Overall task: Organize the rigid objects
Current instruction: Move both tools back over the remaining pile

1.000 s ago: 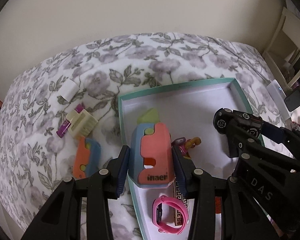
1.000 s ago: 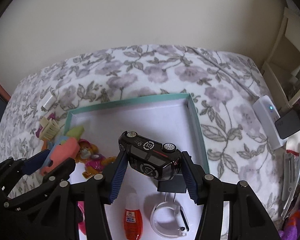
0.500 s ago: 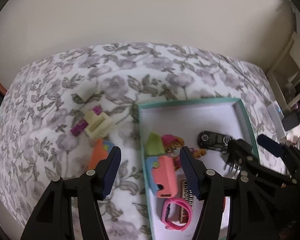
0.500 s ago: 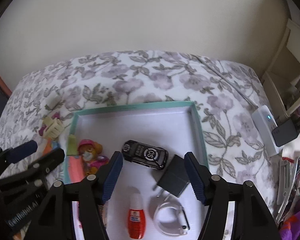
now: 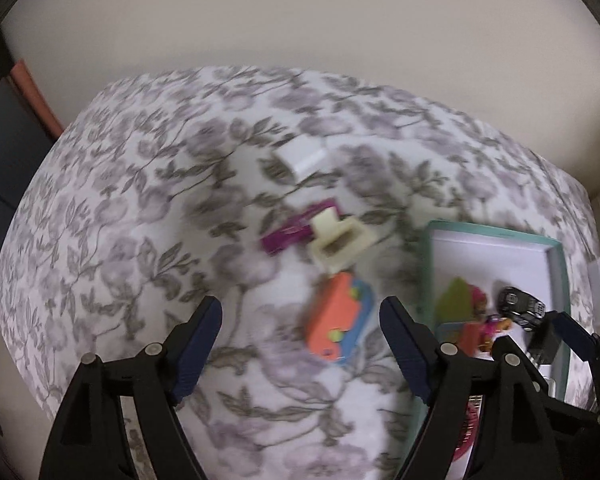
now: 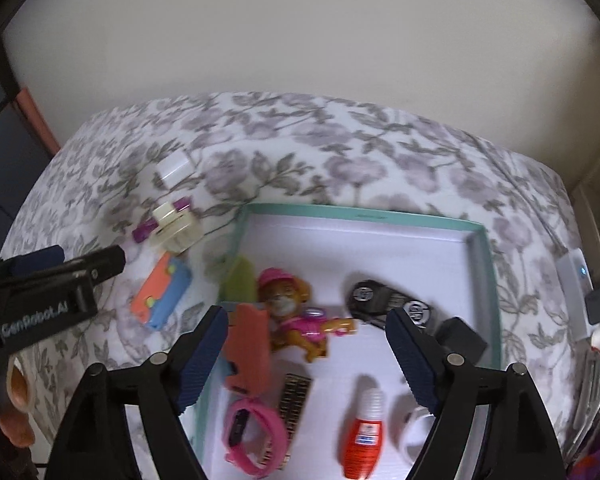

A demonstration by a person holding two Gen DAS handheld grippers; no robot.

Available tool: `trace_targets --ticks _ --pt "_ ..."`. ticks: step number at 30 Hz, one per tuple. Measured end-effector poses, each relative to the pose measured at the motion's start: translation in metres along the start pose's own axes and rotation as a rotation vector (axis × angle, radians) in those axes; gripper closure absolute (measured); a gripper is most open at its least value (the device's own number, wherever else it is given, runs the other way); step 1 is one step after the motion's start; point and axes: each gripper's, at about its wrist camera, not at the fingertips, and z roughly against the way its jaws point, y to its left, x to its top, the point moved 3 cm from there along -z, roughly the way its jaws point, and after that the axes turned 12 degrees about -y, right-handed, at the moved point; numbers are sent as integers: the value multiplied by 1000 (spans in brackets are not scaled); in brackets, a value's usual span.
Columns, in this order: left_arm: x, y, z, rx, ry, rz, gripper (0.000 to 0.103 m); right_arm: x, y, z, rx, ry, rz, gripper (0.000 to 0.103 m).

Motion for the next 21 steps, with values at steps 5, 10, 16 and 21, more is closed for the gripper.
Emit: trace_targets --ticks 5,10,16,21 --pt "-4 25 -9 23 29 41 20 0 24 -1 29 5 28 19" --pt "-8 43 -15 37 52 69 20 1 43 -4 41 12 38 19" --pt "-9 64 -20 61 64 97 19 0 66 -11 54 24 63 19" --pt "-10 75 -25 61 70 120 8 -2 82 -17 58 34 85 19"
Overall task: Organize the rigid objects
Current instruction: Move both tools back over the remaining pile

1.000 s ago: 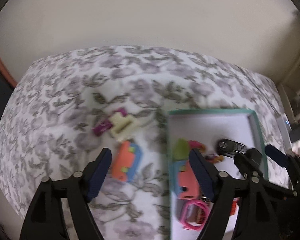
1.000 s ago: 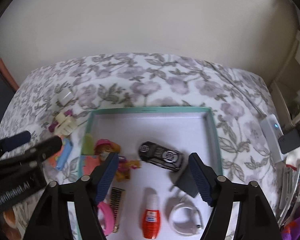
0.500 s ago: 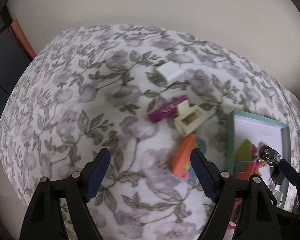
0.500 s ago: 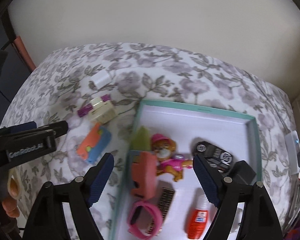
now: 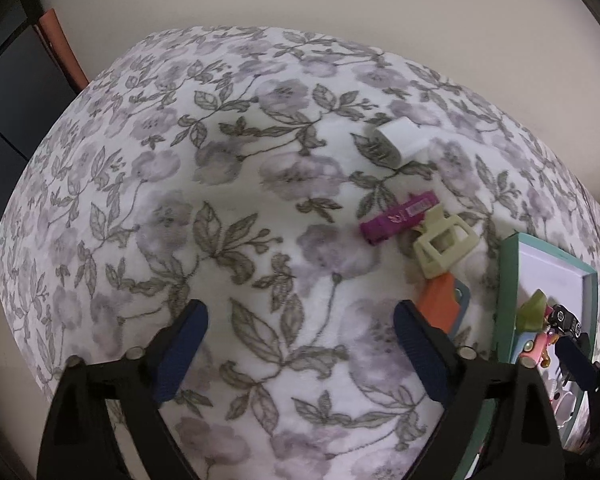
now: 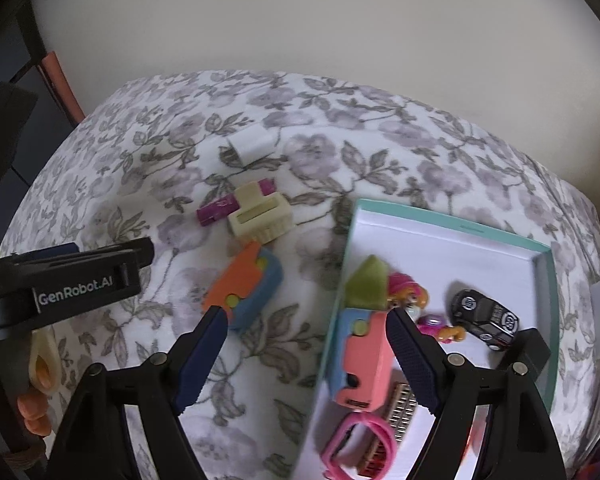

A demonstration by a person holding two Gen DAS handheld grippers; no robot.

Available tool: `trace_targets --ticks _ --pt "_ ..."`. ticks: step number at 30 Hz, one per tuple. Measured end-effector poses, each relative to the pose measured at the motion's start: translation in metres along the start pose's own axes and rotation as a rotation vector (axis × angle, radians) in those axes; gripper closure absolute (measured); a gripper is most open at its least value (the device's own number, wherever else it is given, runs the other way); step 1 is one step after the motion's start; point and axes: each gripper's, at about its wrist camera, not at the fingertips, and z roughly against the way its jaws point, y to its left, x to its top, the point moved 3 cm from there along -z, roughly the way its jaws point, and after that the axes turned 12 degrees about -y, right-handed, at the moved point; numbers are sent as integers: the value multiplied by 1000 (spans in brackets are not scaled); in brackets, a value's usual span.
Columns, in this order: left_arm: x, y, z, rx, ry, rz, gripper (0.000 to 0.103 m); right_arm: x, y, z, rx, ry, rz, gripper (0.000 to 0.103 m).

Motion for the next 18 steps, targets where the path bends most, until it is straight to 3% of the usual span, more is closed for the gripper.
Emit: trace_targets --ticks 18 --pt "8 35 -30 -40 66 137 8 2 21 -25 32 6 2 19"
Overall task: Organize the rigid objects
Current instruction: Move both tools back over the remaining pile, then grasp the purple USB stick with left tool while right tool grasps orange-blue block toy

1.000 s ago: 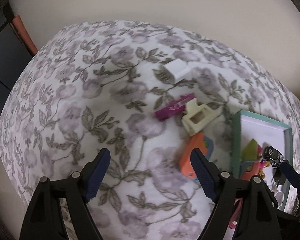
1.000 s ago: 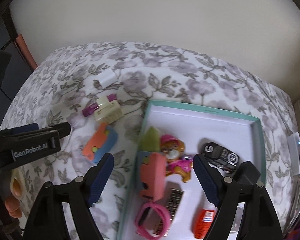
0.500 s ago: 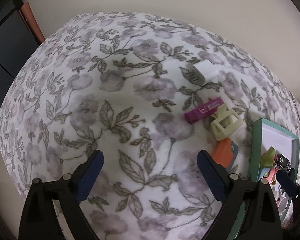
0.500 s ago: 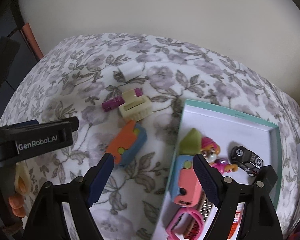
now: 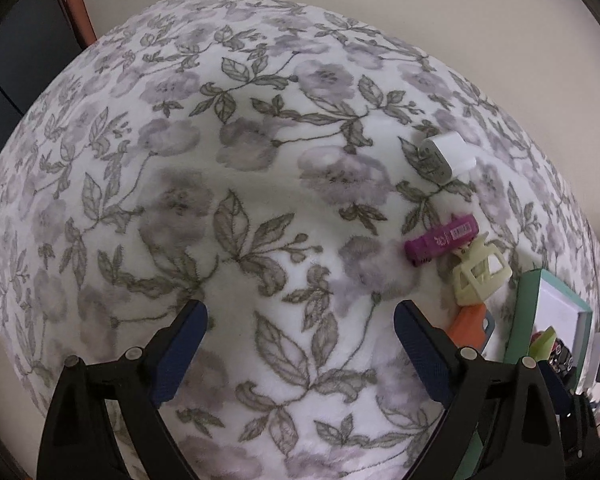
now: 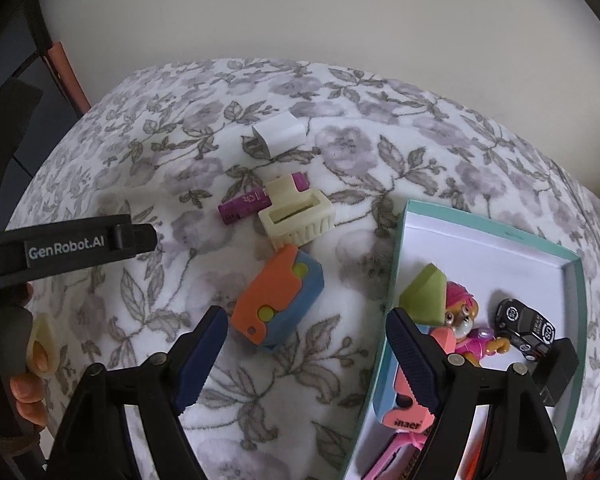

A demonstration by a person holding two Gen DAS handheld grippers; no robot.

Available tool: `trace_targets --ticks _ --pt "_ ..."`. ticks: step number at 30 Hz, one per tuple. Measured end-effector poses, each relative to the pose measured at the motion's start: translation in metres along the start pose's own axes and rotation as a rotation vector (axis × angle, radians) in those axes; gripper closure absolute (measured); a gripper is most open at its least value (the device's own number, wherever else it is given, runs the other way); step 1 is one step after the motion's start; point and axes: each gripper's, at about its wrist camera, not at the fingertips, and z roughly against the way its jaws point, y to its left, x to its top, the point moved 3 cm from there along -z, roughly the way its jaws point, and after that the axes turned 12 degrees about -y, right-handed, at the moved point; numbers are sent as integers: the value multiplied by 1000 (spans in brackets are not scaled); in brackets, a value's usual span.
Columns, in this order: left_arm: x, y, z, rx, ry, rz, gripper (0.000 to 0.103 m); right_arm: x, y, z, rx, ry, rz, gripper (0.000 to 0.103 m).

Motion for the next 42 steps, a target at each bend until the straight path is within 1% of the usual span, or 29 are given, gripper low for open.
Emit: trace_targets --ticks 3,7,10,19,22,24,29,34,37,39,40,42 --pt "3 -4 -5 -25 3 5 8 1 3 -4 16 -6 1 19" --pt "6 -7 -12 -34 10 -2 8 2 9 -11 33 -14 27 19" --pt "9 -7 -17 -40 10 1 8 0 13 -20 27 -9 42 19" --pt "19 -24 -27 -74 -27 -53 8 -3 13 -38 39 4 23 23" --pt "19 -35 -33 -84 -35 -85 8 -2 12 -41 37 6 15 28" --pt "19 -41 -36 -93 -41 -101 8 -3 11 -45 42 12 1 28" --pt "20 -58 -39 -100 -72 -151 8 -4 11 -51 69 18 -20 40" --pt "18 -72 -47 -116 -81 -193 8 -4 12 -52 75 15 -9 41" --pt "17 -78 -49 -104 -99 -226 9 -2 7 -50 81 10 -17 46" --pt "17 -82 -52 -101 -106 -241 9 -2 4 -48 81 9 -19 48" --pt "17 -85 -53 -100 -113 -250 10 -2 3 -48 81 8 -21 49" --pt "16 -88 -56 -101 -119 -262 19 -2 1 -48 87 7 -27 49"
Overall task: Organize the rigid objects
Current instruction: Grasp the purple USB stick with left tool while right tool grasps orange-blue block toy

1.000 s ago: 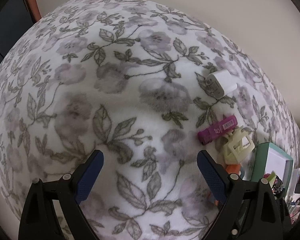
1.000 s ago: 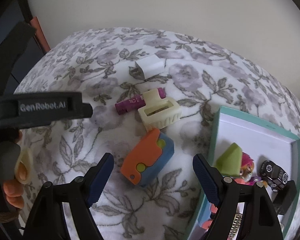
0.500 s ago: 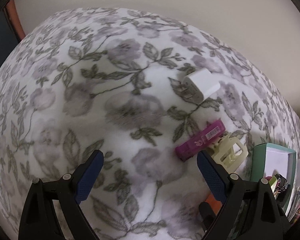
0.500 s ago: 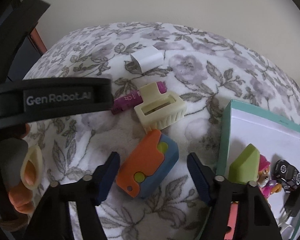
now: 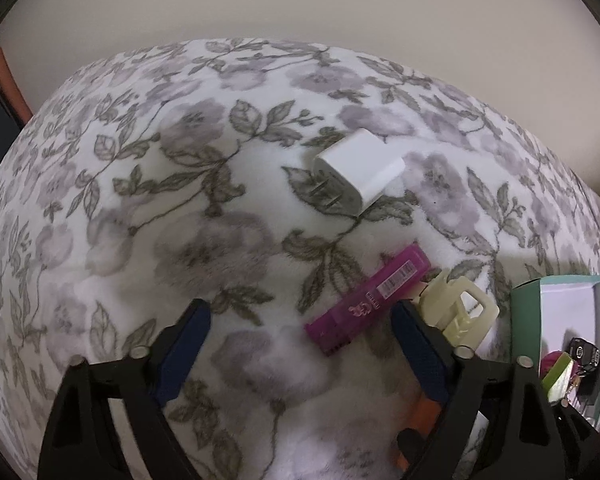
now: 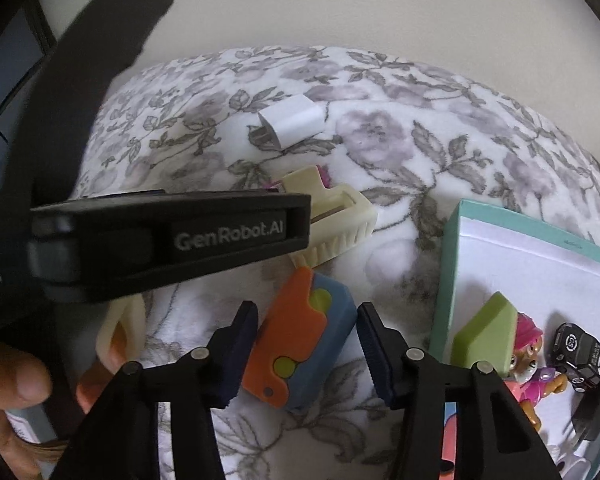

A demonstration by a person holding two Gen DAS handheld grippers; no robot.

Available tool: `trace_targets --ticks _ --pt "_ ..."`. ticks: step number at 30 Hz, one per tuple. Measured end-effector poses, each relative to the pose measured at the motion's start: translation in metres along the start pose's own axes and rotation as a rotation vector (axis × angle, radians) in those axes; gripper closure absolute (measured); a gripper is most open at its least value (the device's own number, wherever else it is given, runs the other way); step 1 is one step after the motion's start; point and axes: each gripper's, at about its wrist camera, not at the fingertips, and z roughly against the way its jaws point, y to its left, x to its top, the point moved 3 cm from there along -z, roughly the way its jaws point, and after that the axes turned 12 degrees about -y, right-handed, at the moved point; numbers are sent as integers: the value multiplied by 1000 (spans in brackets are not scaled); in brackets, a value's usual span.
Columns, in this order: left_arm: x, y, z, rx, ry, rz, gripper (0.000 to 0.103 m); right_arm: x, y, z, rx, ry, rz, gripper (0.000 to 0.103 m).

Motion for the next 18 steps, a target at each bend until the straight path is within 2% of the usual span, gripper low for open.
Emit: trace_targets --ticks 2,4,5,10,14,18 --pt "-2 -6 -4 -12 1 -12 29 0 0 0 2 0 0 49" --pt "-2 -10 -3 -8 -18 -31 35 0 1 0 2 -1 3 49" --pt "-2 -13 -3 -12 -23 -43 45 0 1 -1 2 -1 4 49" --pt "-4 -17 0 -14 -28 -88 71 -1 -1 0 4 -2 -1 50" --pt "-6 -13 1 2 -23 -100 78 -2 -1 1 6 1 4 50" --pt "-7 -8 2 7 -11 -91 80 -4 -1 1 4 3 4 50"
